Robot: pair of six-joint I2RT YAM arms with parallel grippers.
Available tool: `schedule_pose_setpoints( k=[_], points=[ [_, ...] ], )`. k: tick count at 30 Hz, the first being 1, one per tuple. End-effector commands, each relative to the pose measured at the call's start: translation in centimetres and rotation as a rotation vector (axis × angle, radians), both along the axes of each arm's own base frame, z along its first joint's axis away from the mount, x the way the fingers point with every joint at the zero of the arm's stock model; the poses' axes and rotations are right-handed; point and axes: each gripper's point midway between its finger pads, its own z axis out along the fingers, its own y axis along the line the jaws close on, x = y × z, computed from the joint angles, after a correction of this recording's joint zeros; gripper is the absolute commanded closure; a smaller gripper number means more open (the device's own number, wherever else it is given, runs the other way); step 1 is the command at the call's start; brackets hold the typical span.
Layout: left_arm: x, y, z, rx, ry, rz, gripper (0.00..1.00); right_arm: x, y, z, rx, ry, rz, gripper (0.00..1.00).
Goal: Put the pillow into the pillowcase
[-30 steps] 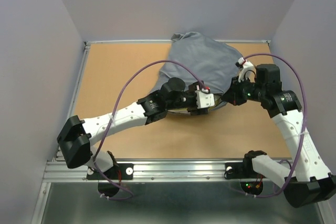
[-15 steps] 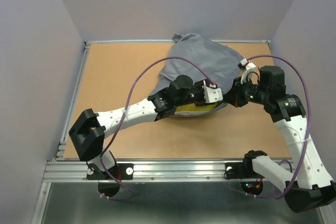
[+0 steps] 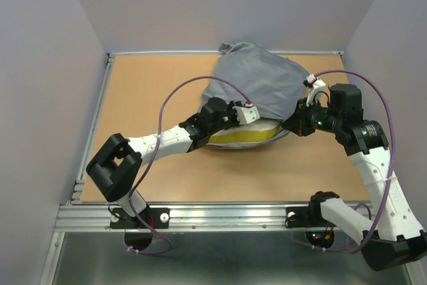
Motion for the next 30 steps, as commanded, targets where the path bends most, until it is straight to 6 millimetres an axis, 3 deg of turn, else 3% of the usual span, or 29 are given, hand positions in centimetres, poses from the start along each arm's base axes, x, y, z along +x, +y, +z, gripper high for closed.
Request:
schedule_pose_setpoints(
  k=[1, 10, 19, 24, 26, 28, 30],
  points=[
    [1.2, 4.7, 0.7, 0.003, -0.051, 0.074, 0.68, 0.6, 0.4, 4.8, 0.048, -0.147, 0.001, 0.99],
    [2.4, 12.5, -5.5, 0.11, 0.051, 0.169, 0.69, 1.3, -0.1, 5.2, 0.037, -0.148, -0.039, 1.0],
    [2.4, 18.6, -8.1, 0.157, 0.155, 0.273, 0.7, 2.1, -0.4, 5.8, 0.028, -0.155, -0.069, 0.99],
    [1.6, 20.3, -9.2, 0.167, 0.191, 0.296, 0.75, 2.2, -0.3, 5.6, 0.028, -0.149, -0.068, 1.0],
    [1.6, 20.0, -9.3, 0.156, 0.198, 0.284, 0.96, 2.1, -0.1, 5.2, 0.034, -0.134, -0.055, 0.99],
    [2.1, 19.7, -9.5, 0.129, 0.248, 0.316, 1.0, 2.2, 0.1, 4.9, 0.04, -0.128, -0.044, 1.0],
    [3.8, 18.7, -6.5, 0.082, 0.243, 0.323, 1.0, 2.5, 0.2, 4.8, 0.036, -0.127, -0.036, 0.99]
  ],
)
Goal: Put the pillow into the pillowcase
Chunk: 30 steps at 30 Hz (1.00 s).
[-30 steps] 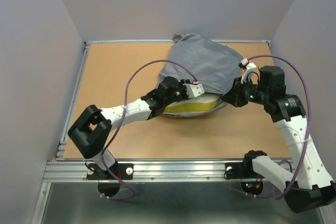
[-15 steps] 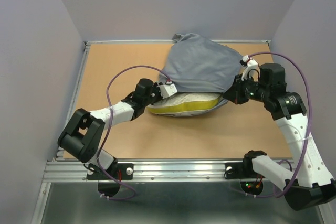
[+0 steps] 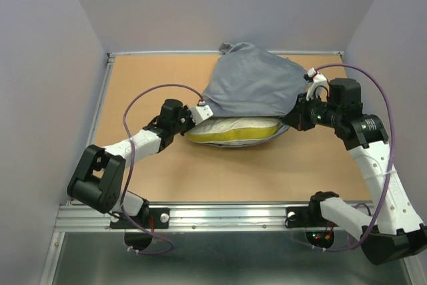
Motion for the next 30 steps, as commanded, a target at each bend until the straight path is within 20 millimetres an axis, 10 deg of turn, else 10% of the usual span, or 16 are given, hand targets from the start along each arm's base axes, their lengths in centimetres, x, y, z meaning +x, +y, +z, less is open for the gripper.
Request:
schedule_pose_setpoints(
  k=[1, 3, 5, 7, 8, 10, 11, 14, 16, 20, 25, 27, 28, 30],
  points=[
    [2.3, -1.6, 5.8, -0.106, 0.022, 0.021, 1.0, 1.4, 0.5, 4.1, 0.029, -0.146, 0.017, 0.99],
    [1.5, -2.0, 8.7, -0.13, 0.065, -0.013, 1.0, 3.0, -0.3, 5.9, -0.019, -0.214, -0.014, 1.0],
    [2.1, -3.5, 18.7, -0.242, -0.036, -0.054, 1.0, 5.5, -2.3, 8.5, -0.108, -0.304, -0.119, 0.99],
    [2.1, -3.0, 25.0, -0.325, -0.037, -0.023, 1.0, 7.9, -4.1, 15.4, -0.143, -0.479, -0.23, 1.0],
    [2.0, -2.5, 34.2, -0.457, -0.166, -0.004, 1.0, 8.4, -5.1, 18.2, -0.166, -0.559, -0.28, 0.99],
    [1.9, -0.8, 41.5, -0.552, -0.285, 0.061, 1.0, 9.7, -7.3, 24.2, -0.19, -0.718, -0.416, 0.99],
    [-0.1, 0.5, 48.7, -0.646, -0.433, 0.07, 1.0, 8.8, -9.0, 28.7, -0.219, -0.838, -0.498, 0.99],
    [-2.5, 3.6, 57.1, -0.769, -0.68, 0.143, 1.0, 7.8, -10.8, 35.2, -0.234, -1.009, -0.596, 0.99],
    [-3.7, 4.7, 59.3, -0.812, -0.766, 0.155, 1.0, 7.5, -11.7, 36.4, -0.293, -1.063, -0.625, 1.0],
    [-2.2, 4.5, 56.7, -0.773, -0.744, 0.181, 1.0, 8.0, -11.9, 34.8, -0.354, -1.068, -0.612, 0.99],
    [-8.6, 8.1, 64.7, -0.923, -0.972, 0.179, 1.0, 3.1, -13.1, 44.5, -0.289, -1.35, -0.708, 0.99],
    [-8.2, 8.0, 63.5, -0.945, -0.953, 0.185, 1.0, 4.5, -12.5, 42.4, -0.276, -1.289, -0.675, 1.0],
    [-7.0, 6.8, 61.1, -0.916, -0.894, 0.16, 1.0, 6.8, -11.6, 37.3, -0.315, -1.171, -0.61, 0.99],
    [-5.5, 5.7, 59.0, -0.836, -0.854, 0.146, 1.0, 8.0, -11.0, 34.0, -0.356, -1.118, -0.562, 0.99]
  ],
)
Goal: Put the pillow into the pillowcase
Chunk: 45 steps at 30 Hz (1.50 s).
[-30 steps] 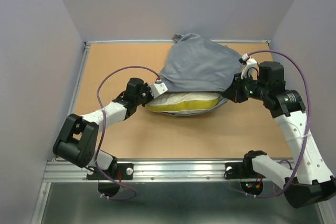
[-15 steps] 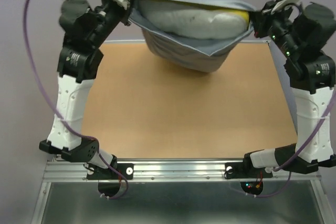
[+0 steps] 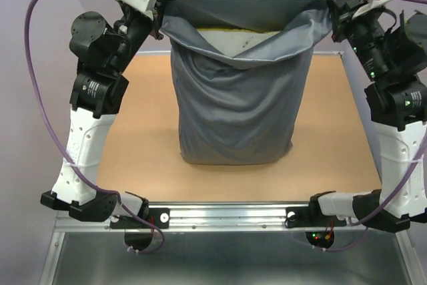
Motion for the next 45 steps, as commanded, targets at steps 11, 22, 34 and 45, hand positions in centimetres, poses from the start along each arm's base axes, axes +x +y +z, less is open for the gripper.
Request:
schedule_pose_setpoints(
  k=[11, 22, 34, 45],
  points=[
    [-3.8, 10.8, 10.2, -0.21, -0.356, 0.424, 1.0, 2.2, -4.5, 1.8, 0.057, -0.098, -0.221, 1.0],
    [-6.7, 15.2, 15.8, -0.27, -0.547, 0.563, 1.0, 7.9, -1.6, 6.9, 0.223, -0.239, -0.079, 0.99],
    [-19.3, 16.7, 18.0, -0.339, -0.702, 0.492, 1.0, -6.3, -2.7, 10.2, 0.167, -0.387, -0.005, 0.99],
    [-18.8, 12.8, 15.4, -0.307, -0.557, 0.251, 1.0, -7.2, -5.0, 11.3, 0.141, -0.437, -0.145, 0.99]
  ],
)
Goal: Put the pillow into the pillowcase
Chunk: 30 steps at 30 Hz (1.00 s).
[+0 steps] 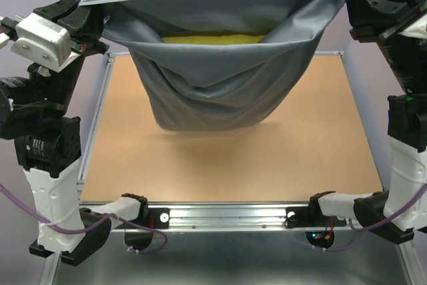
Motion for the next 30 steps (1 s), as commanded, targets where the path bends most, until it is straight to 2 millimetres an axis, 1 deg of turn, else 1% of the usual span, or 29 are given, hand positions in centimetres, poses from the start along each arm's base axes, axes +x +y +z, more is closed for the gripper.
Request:
schedule_pose_setpoints(
  k=[1, 3, 4, 5, 6, 7, 8, 9, 10, 12, 13, 14, 15, 16, 17, 18, 19, 20, 21, 22, 23, 24, 25, 26, 27, 28, 29, 30],
  points=[
    [-1.7, 6.1, 2.5, -0.278, -0.051, 0.173, 1.0, 5.1, -9.5, 1.6, 0.239, -0.014, -0.496, 0.99],
    [0.1, 6.0, 1.3, -0.278, -0.001, 0.187, 1.0, 7.4, -9.3, 0.5, 0.212, 0.013, -0.526, 0.99],
    [1.9, 6.0, 0.3, -0.278, 0.044, 0.206, 1.0, 8.7, -9.3, -0.1, 0.208, 0.024, -0.542, 1.0],
    [3.9, 5.7, -1.1, -0.269, 0.097, 0.22, 1.0, 10.2, -9.1, -0.9, 0.19, 0.042, -0.552, 0.99],
    [5.3, 5.7, -2.2, -0.267, 0.137, 0.232, 1.0, 12.6, -8.7, -2.4, 0.163, 0.076, -0.566, 0.99],
    [7.2, 5.4, -3.6, -0.253, 0.179, 0.248, 1.0, 14.8, -8.4, -4.1, 0.138, 0.107, -0.578, 1.0],
    [10.0, 5.5, -6.2, -0.251, 0.251, 0.287, 1.0, 16.5, -8.0, -5.6, 0.116, 0.138, -0.585, 1.0],
    [11.3, 5.6, -7.5, -0.246, 0.285, 0.307, 1.0, 18.3, -7.6, -7.2, 0.097, 0.174, -0.583, 0.99],
    [14.4, 5.4, -10.8, -0.224, 0.36, 0.345, 1.0, 21.7, -6.5, -10.7, 0.061, 0.253, -0.564, 0.99],
    [17.1, 5.5, -14.0, -0.213, 0.427, 0.384, 1.0, 25.1, -5.2, -14.7, 0.041, 0.347, -0.522, 0.99],
    [19.1, 5.2, -16.0, -0.201, 0.467, 0.394, 1.0, 27.8, -4.1, -18.0, 0.014, 0.42, -0.492, 0.99],
    [20.7, 4.7, -18.2, -0.195, 0.526, 0.377, 1.0, 28.9, -3.5, -19.3, 0.035, 0.469, -0.463, 1.0],
    [21.7, 4.5, -19.0, -0.197, 0.565, 0.353, 1.0, 29.6, -2.3, -20.3, 0.024, 0.51, -0.402, 0.99],
    [23.4, 2.9, -20.3, -0.174, 0.664, 0.28, 0.71, 30.6, -0.5, -21.2, -0.011, 0.587, -0.322, 0.81],
    [23.9, 2.2, -20.5, -0.19, 0.713, 0.229, 0.48, 30.7, 0.4, -21.4, -0.004, 0.631, -0.268, 0.61],
    [24.1, 1.0, -20.4, -0.253, 0.778, 0.138, 0.28, 30.5, 1.6, -21.5, 0.035, 0.688, -0.19, 0.41],
    [24.6, -1.3, -22.1, -0.218, 0.885, 0.027, 0.02, 29.6, 3.0, -21.6, 0.027, 0.739, -0.105, 0.26],
    [23.3, -2.6, -19.7, -0.213, 0.857, -0.068, 0.01, 28.2, 3.4, -19.8, 0.044, 0.719, -0.056, 0.1],
    [22.4, -3.9, -19.1, -0.214, 0.861, -0.157, 0.01, 26.9, 4.2, -19.2, 0.092, 0.755, 0.019, 0.0],
    [19.6, -5.3, -16.1, -0.218, 0.787, -0.296, 0.01, 25.1, 5.7, -18.7, 0.05, 0.748, 0.125, 0.0],
    [18.3, -5.8, -14.9, -0.235, 0.752, -0.358, 0.01, 22.6, 6.0, -16.9, 0.048, 0.718, 0.169, 0.0],
    [18.2, -6.2, -16.0, -0.25, 0.767, -0.393, 0.01, 22.2, 6.4, -17.8, 0.045, 0.752, 0.198, 0.0],
    [16.6, -6.3, -14.2, -0.245, 0.696, -0.436, 0.01, 21.2, 6.7, -17.6, 0.053, 0.767, 0.232, 0.0],
    [16.4, -6.3, -14.1, -0.237, 0.687, -0.433, 0.01, 20.8, 6.6, -17.9, 0.051, 0.777, 0.234, 0.0],
    [16.4, -6.2, -13.9, -0.233, 0.68, -0.422, 0.01, 19.2, 6.2, -17.1, 0.045, 0.751, 0.228, 0.0],
    [16.7, -5.7, -14.0, -0.245, 0.682, -0.385, 0.01, 19.7, 6.2, -19.3, 0.017, 0.787, 0.208, 0.0],
    [18.0, -4.2, -15.0, -0.283, 0.706, -0.28, 0.01, 19.7, 5.8, -20.4, 0.008, 0.804, 0.183, 0.0],
    [18.7, -3.5, -15.9, -0.296, 0.725, -0.224, 0.01, 18.5, 5.3, -20.1, -0.021, 0.772, 0.156, 0.0]
  ],
)
